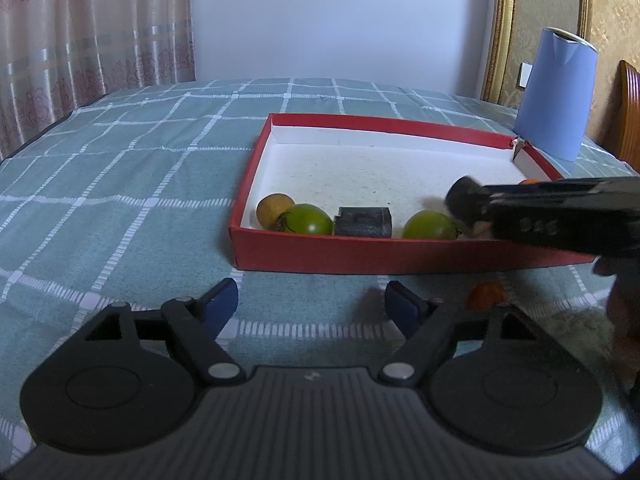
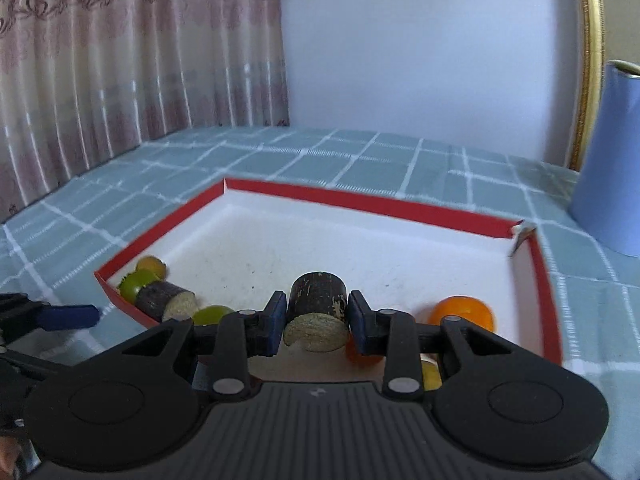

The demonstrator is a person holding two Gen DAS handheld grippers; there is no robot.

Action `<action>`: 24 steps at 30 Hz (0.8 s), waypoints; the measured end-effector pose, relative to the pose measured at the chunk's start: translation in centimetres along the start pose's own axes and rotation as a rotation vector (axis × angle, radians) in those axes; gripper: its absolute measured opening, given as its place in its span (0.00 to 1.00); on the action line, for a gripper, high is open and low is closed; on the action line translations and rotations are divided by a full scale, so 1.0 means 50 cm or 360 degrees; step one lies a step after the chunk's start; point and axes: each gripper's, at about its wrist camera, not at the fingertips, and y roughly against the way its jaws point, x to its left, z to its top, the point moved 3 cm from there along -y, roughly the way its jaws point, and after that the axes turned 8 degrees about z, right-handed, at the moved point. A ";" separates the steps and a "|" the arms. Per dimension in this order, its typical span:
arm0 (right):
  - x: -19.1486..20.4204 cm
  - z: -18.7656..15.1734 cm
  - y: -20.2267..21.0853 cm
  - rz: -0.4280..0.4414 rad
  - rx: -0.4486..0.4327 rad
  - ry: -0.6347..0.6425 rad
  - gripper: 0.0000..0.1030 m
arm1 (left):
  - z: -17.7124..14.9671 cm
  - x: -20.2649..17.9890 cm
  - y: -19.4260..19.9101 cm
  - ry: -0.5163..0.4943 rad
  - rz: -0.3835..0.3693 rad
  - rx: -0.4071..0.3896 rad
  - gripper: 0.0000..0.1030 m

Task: Organize fruits
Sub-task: 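Carry the eggplant slice into the tray and open the right tool, then move the left tool to the red cherry tomato and grasp it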

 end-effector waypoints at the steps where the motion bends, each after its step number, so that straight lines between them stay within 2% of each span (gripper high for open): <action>1: 0.003 -0.004 -0.007 0.0005 0.0010 0.0002 0.32 | 0.000 0.000 -0.001 -0.0001 0.0001 0.0000 0.77; 7: 0.007 -0.011 -0.004 0.0011 0.0008 0.0011 0.32 | 0.000 0.000 -0.001 0.0000 0.0000 0.0000 0.77; 9: 0.004 -0.008 0.019 0.0042 -0.0036 -0.0011 0.33 | 0.000 0.000 -0.001 0.0001 -0.0001 0.0000 0.77; 11: -0.005 -0.004 0.070 0.0043 -0.0121 -0.0046 0.43 | 0.000 0.000 -0.001 0.0000 -0.0001 0.0000 0.77; 14: -0.024 -0.020 0.159 -0.0063 -0.0235 -0.0046 0.60 | 0.000 0.000 -0.001 0.0003 -0.0002 -0.0001 0.77; 16: -0.044 -0.043 0.204 -0.0220 -0.0249 -0.0012 0.61 | 0.000 0.000 0.000 0.0000 -0.0001 -0.0002 0.78; 19: -0.090 -0.079 0.247 -0.0374 -0.0242 -0.0088 0.61 | 0.000 0.000 0.001 0.0011 -0.0009 -0.0003 0.79; 22: -0.149 -0.118 0.240 -0.0507 -0.0145 -0.0213 0.61 | 0.000 0.002 0.007 0.0025 -0.0024 -0.0021 0.83; 24: -0.181 -0.138 0.228 -0.0536 -0.0087 -0.0310 0.61 | -0.001 0.004 0.012 0.0030 -0.0026 -0.0026 0.83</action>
